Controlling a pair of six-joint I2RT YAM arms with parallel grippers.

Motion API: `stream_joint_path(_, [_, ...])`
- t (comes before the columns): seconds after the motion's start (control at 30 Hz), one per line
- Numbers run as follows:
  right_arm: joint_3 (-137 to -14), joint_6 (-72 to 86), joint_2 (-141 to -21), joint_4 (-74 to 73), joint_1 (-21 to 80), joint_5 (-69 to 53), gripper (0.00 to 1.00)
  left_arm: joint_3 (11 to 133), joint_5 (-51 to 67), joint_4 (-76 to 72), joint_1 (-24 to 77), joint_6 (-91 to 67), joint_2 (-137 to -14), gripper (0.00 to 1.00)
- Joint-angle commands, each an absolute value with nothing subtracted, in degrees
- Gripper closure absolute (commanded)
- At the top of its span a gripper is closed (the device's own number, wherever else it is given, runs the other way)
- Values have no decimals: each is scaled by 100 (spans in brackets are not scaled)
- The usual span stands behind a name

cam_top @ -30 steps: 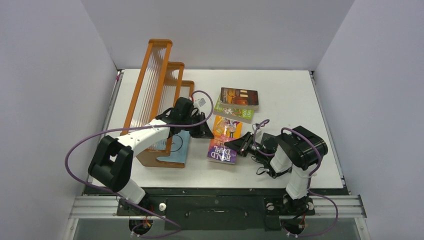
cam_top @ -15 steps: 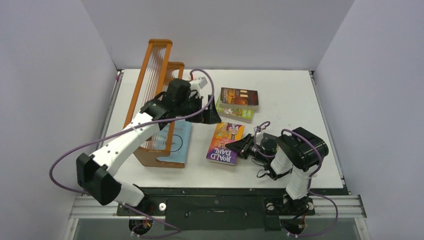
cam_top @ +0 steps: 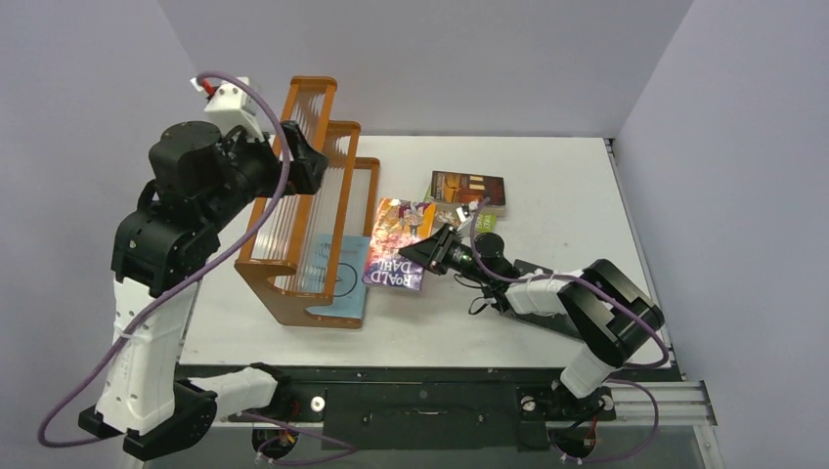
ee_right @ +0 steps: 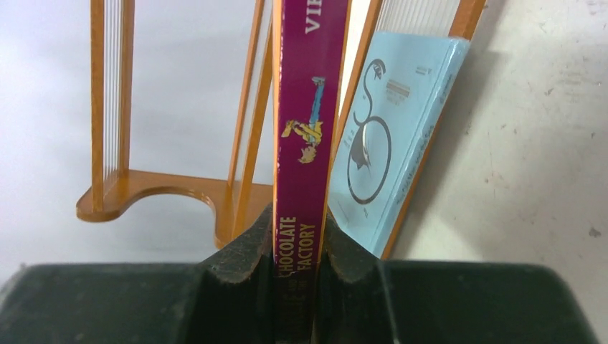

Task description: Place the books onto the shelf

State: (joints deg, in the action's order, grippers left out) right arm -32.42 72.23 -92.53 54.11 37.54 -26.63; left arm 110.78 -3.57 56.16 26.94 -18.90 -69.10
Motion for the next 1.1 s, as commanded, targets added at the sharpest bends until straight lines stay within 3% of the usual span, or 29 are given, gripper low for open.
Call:
stream_joint_path(0.0, [-3672, 7339, -9665, 5618, 3920, -2467, 100, 10966, -823, 6244, 1927, -1655, -6959, 4])
stream_joint_path(0.27, [-4409, 7599, -10403, 5723, 4299, -2334, 100, 9711, 446, 5593, 189, -2233, -6556, 4])
stream_joint_path(0.9, [-5753, 7518, -11336, 4296, 4996, -1927, 100, 9246, 631, 5349, 31, -2365, -6341, 4])
stream_joint_path(1.03, [-5899, 7165, -11241, 3560, 5108, -1783, 64, 9206, 675, 5340, 27, -2362, -6295, 4])
stream_joint_path(1.07, [-5898, 7109, -11177, 3458, 5112, -1714, 47, 9191, 698, 5329, 31, -2363, -6285, 4])
